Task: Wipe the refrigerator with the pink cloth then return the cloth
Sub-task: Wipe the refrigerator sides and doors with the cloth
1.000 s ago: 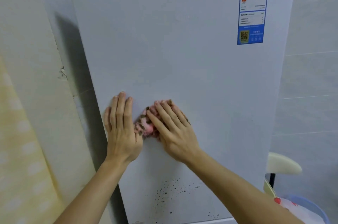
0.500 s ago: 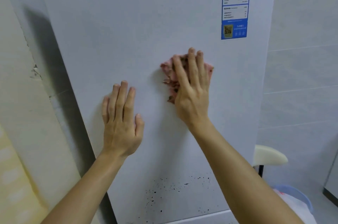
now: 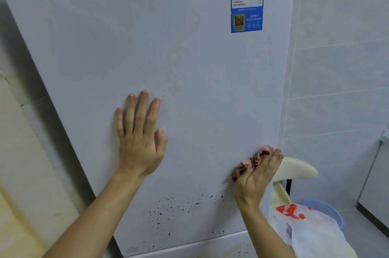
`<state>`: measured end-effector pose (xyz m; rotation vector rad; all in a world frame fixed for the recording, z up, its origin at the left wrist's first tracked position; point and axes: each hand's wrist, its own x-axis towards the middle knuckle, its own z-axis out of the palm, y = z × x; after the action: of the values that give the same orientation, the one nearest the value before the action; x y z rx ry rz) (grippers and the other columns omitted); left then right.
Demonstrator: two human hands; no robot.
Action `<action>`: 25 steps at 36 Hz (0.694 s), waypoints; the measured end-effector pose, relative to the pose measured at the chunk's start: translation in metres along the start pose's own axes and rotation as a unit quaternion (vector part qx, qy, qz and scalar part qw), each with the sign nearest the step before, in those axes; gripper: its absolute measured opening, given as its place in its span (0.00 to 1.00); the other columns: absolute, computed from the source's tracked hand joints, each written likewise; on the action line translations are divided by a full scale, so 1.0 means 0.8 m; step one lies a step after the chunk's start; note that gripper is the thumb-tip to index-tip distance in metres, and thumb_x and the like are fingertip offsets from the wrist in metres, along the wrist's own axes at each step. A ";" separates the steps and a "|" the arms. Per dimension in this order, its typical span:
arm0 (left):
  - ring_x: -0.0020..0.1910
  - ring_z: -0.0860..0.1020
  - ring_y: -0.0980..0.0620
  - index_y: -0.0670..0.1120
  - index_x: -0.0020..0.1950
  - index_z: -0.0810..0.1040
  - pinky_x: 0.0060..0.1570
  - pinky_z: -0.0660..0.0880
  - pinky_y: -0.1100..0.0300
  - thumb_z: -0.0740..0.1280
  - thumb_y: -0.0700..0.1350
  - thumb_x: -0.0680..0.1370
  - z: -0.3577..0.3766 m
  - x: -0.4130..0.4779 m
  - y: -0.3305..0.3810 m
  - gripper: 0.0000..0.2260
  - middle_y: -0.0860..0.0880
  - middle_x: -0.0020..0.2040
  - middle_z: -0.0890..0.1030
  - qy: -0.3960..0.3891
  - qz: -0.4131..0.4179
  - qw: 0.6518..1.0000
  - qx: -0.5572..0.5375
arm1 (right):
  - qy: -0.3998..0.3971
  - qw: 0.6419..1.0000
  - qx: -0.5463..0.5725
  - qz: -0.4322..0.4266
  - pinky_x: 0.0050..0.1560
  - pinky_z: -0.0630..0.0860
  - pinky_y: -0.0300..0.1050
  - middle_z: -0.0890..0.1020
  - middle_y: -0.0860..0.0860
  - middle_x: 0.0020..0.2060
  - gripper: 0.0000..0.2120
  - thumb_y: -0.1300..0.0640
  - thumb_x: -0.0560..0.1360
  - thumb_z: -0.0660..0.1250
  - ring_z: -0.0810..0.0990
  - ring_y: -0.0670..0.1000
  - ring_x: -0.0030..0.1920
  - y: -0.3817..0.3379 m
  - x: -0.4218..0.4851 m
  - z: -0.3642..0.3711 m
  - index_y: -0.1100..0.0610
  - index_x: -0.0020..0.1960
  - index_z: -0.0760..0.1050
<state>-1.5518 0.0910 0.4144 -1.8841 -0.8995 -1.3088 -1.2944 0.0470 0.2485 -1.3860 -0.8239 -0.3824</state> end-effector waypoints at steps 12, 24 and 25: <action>0.85 0.53 0.42 0.44 0.84 0.60 0.82 0.48 0.39 0.59 0.44 0.81 -0.017 -0.010 -0.012 0.30 0.43 0.85 0.56 -0.034 -0.005 0.999 0.002 | 0.030 0.992 0.013 -0.122 0.82 0.42 0.65 0.55 0.62 0.84 0.32 0.54 0.81 0.53 0.50 0.63 0.84 -0.124 0.122 0.020 0.58 0.84 0.55; 0.85 0.49 0.46 0.37 0.82 0.58 0.82 0.44 0.44 0.60 0.35 0.71 -0.022 -0.012 -0.023 0.37 0.39 0.84 0.56 0.013 -0.102 0.994 -0.025 | -0.098 0.902 0.076 -0.413 0.83 0.53 0.56 0.61 0.59 0.81 0.18 0.60 0.83 0.61 0.54 0.57 0.84 -0.214 0.083 0.055 0.60 0.72 0.68; 0.85 0.48 0.46 0.37 0.82 0.58 0.82 0.44 0.44 0.61 0.34 0.70 -0.021 -0.012 -0.023 0.38 0.39 0.84 0.56 0.015 -0.105 0.994 -0.027 | -0.119 0.881 0.061 -0.454 0.83 0.54 0.56 0.62 0.59 0.80 0.19 0.60 0.83 0.61 0.56 0.57 0.84 -0.205 0.065 0.056 0.61 0.73 0.69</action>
<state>-1.5779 0.0851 0.4121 -1.8450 -1.0799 -1.4937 -1.3837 0.0713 0.4003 -0.8554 -1.6674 -0.8677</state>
